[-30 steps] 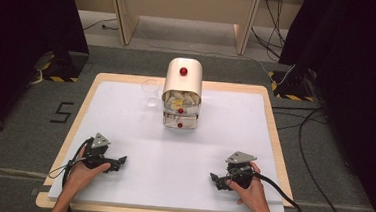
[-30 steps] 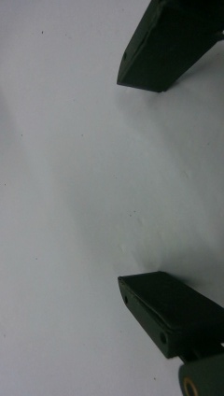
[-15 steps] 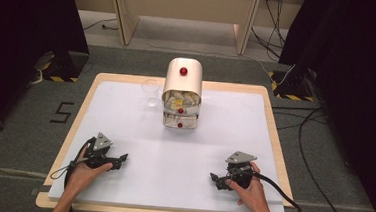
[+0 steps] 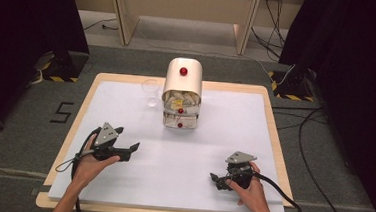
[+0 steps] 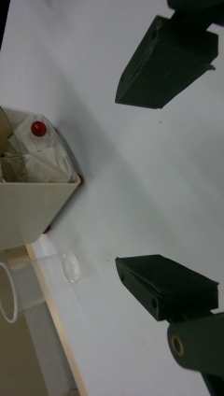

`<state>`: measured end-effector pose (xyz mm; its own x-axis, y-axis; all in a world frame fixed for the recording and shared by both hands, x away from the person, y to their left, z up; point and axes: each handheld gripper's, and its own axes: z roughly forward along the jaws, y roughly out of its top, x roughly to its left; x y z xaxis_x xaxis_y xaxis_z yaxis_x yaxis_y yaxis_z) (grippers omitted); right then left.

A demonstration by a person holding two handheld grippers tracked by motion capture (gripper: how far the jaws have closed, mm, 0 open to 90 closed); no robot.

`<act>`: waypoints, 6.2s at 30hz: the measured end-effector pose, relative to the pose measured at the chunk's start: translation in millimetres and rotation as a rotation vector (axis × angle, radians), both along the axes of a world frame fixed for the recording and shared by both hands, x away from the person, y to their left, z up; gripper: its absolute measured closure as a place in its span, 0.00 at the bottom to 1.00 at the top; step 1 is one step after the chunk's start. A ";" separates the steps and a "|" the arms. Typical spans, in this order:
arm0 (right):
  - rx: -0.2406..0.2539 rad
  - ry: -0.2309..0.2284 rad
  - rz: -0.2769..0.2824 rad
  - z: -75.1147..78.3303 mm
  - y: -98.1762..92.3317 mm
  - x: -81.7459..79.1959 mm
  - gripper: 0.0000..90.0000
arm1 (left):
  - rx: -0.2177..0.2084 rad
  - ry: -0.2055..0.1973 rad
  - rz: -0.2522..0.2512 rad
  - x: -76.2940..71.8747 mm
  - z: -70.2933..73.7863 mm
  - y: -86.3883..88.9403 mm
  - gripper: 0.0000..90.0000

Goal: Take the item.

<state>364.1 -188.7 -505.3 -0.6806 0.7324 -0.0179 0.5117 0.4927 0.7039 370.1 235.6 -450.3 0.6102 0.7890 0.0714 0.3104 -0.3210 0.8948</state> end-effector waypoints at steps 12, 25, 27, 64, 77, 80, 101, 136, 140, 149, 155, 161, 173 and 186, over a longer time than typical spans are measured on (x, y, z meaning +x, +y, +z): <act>0.001 0.000 0.001 0.0 0.0 -0.1 0.04 | -0.009 -0.058 -0.137 19.4 44.2 -44.7 0.27; 0.002 -0.001 0.000 -0.1 0.2 -0.3 0.04 | 0.037 -0.096 -0.200 40.6 79.2 -84.8 0.35; 0.001 -0.001 0.000 -0.1 0.2 -0.2 0.04 | 0.039 -0.091 -0.204 46.1 82.9 -90.0 0.36; 0.001 -0.003 0.001 -0.2 0.1 -0.1 0.04 | 0.104 -0.018 -0.186 89.6 77.2 -114.1 0.38; 0.001 -0.003 0.001 -0.2 0.1 -0.1 0.04 | 0.177 -0.009 -0.239 53.5 76.9 -112.9 0.37; 0.001 -0.002 0.001 -0.3 0.2 -0.1 0.04 | 0.176 -0.009 -0.245 48.2 76.4 -111.8 0.37; 0.000 -0.004 0.000 -0.3 0.1 -0.2 0.04 | 0.160 -0.016 -0.247 26.7 72.1 -107.7 0.37; 0.000 -0.004 0.000 -0.2 0.1 -0.2 0.04 | 0.069 -0.046 -0.239 29.0 88.7 -96.0 0.42; 0.001 -0.005 0.000 -0.3 0.1 -0.2 0.04 | 0.080 -0.046 -0.231 44.8 92.2 -95.3 0.52; 0.001 -0.006 0.002 -0.3 0.0 0.0 0.04 | 0.095 -0.011 -0.257 67.1 84.7 -99.5 0.60; 0.001 -0.005 0.000 -0.2 0.1 -0.2 0.04 | 0.134 0.011 -0.297 77.3 79.2 -109.2 0.72; 0.001 -0.005 0.000 -0.2 0.1 -0.2 0.04 | 0.123 0.004 -0.295 82.4 79.3 -108.6 0.96; 0.002 -0.003 -0.001 -0.1 0.2 -0.3 0.04 | 0.061 -0.058 -0.315 71.7 110.0 -104.3 0.98; 0.001 -0.001 0.000 0.0 0.1 -0.2 0.04 | 0.000 -0.090 -0.317 62.2 146.5 -85.7 0.98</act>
